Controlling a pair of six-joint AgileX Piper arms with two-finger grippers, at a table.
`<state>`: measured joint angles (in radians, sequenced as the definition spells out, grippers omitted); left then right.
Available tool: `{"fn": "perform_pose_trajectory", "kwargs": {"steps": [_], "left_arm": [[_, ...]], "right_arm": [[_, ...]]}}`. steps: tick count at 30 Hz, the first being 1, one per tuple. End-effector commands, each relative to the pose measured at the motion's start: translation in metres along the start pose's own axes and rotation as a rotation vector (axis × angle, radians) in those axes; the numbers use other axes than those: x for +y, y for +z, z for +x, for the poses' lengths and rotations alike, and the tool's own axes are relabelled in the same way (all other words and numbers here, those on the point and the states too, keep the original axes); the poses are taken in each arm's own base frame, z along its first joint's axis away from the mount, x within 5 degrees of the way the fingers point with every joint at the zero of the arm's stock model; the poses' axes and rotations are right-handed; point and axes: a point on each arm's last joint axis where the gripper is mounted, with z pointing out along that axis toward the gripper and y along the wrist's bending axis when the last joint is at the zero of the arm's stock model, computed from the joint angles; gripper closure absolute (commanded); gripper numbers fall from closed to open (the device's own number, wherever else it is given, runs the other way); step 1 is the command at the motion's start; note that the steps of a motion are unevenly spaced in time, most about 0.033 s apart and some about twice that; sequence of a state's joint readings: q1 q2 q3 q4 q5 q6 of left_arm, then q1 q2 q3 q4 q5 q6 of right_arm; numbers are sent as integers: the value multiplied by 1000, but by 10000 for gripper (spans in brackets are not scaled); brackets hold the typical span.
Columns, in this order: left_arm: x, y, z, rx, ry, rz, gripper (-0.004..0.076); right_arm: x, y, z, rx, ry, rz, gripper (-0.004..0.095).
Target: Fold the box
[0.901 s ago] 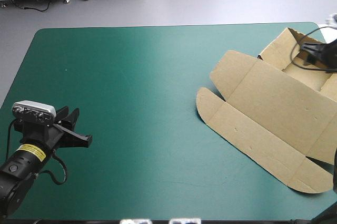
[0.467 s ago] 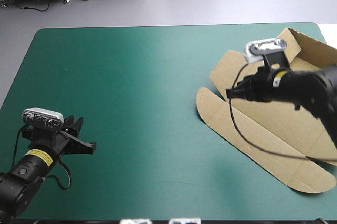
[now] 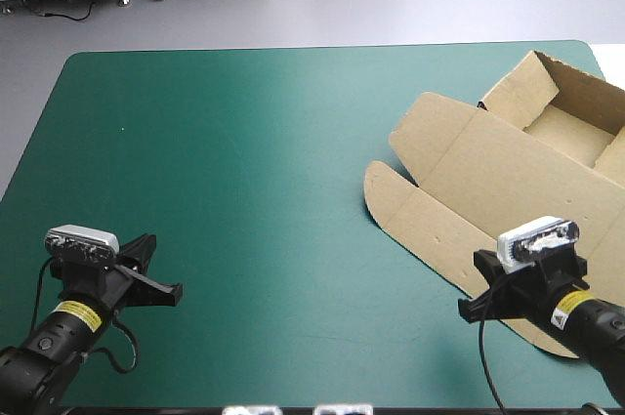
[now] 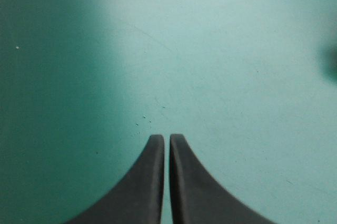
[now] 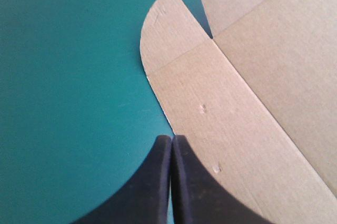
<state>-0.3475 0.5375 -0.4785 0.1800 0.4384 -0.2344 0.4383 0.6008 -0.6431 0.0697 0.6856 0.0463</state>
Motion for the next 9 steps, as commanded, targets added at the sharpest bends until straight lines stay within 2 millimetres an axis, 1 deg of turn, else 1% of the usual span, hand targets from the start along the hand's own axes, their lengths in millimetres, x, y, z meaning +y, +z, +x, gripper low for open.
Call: {"fn": "perform_pose_trajectory", "kwargs": {"steps": [1, 3, 9], "left_arm": [[-4, -2, -10, -99, -37, 40, 721], [-4, -1, -9, -111, -43, 45, 721], [-4, -1, -8, -107, -42, 45, 721]], "right_arm": [[0, -2, 1, -90, -29, -3, 920], [-1, -1, 3, -85, -43, -2, 920], [0, -2, -2, -138, -39, -11, 920]]}}
